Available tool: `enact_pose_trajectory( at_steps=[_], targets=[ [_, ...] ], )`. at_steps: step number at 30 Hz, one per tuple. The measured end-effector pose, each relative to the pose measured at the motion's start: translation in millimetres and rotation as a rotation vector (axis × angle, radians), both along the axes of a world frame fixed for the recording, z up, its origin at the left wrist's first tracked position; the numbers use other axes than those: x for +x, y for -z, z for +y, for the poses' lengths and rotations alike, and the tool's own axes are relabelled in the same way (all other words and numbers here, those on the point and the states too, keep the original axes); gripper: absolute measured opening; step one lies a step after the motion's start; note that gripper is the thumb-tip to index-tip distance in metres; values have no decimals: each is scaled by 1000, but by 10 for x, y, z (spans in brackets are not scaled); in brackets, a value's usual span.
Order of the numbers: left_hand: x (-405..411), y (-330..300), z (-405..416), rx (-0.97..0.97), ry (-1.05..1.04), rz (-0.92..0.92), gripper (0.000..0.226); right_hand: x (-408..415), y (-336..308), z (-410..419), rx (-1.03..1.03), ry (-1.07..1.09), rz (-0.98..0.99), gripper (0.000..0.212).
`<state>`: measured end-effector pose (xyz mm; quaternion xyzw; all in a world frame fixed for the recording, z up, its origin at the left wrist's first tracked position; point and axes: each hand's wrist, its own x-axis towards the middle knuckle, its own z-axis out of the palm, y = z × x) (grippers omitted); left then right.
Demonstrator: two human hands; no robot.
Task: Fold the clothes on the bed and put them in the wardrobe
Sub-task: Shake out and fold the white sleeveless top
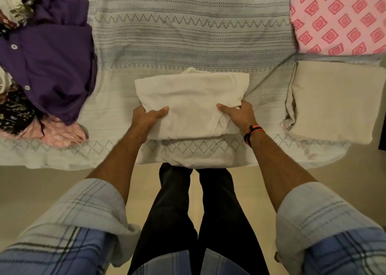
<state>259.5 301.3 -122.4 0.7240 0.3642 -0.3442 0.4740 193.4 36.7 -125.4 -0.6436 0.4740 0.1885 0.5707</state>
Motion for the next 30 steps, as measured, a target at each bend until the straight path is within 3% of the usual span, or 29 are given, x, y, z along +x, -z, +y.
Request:
enact_pose_trajectory(
  at_steps=[20, 30],
  targets=[
    [-140, -1118, -159, -68, 110, -87, 54, -196, -1205, -23, -3, -3, -107, 38],
    [-138, -1657, -718, -141, 230, -159, 58, -480, -1661, -509, -41, 89, -212, 38]
  ],
)
